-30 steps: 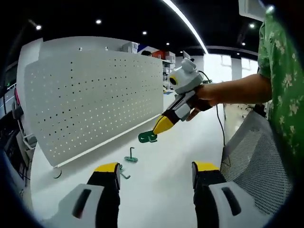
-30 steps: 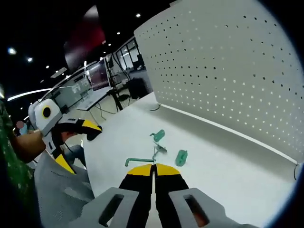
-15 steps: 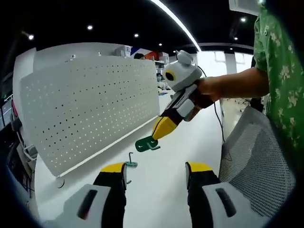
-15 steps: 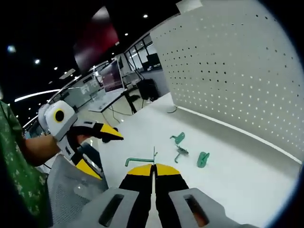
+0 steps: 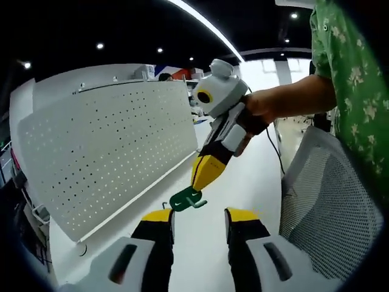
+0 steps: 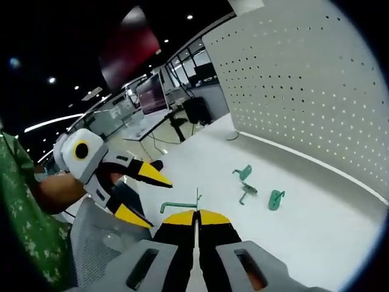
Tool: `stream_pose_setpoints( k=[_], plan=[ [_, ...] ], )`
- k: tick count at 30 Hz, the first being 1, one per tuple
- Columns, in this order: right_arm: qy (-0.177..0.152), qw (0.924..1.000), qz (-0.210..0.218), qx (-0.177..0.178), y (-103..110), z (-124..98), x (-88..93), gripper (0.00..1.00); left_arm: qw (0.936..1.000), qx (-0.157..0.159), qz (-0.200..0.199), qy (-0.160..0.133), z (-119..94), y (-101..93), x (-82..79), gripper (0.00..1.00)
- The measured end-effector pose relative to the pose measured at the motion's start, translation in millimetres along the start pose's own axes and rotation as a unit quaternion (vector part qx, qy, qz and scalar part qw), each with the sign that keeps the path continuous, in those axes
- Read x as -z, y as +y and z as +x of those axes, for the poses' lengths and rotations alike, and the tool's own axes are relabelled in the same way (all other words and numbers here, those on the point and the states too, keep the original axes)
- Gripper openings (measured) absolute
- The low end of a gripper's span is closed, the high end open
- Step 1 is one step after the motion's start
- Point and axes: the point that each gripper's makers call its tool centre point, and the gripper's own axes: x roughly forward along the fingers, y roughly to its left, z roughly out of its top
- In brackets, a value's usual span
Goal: Insert the hook assembly into the mounting plate slot until the hook locks in place.
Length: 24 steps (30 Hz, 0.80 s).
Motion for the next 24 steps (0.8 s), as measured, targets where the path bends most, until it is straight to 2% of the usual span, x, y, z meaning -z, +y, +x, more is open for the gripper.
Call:
stream_pose_setpoints(
  k=[7, 19, 24],
  plan=[
    [0.01, 0.9999, 0.002, -0.007, 5, 0, 3.4, 0.0, 0.9998, 0.008, 0.018, 0.002, 2, -4.1, -0.9, 0.28],
    [0.025, 0.9994, 0.007, -0.023, 16, 1, 7.2, 0.0, 0.9991, 0.018, 0.038, -0.005, 4, -11.1, -4.6, 0.12],
    [0.03, 0.9992, 0.01, -0.026, 17, -1, 8.2, 0.0, 0.9988, 0.025, 0.042, -0.004, 3, -15.4, -5.5, 0.11]
  ],
)
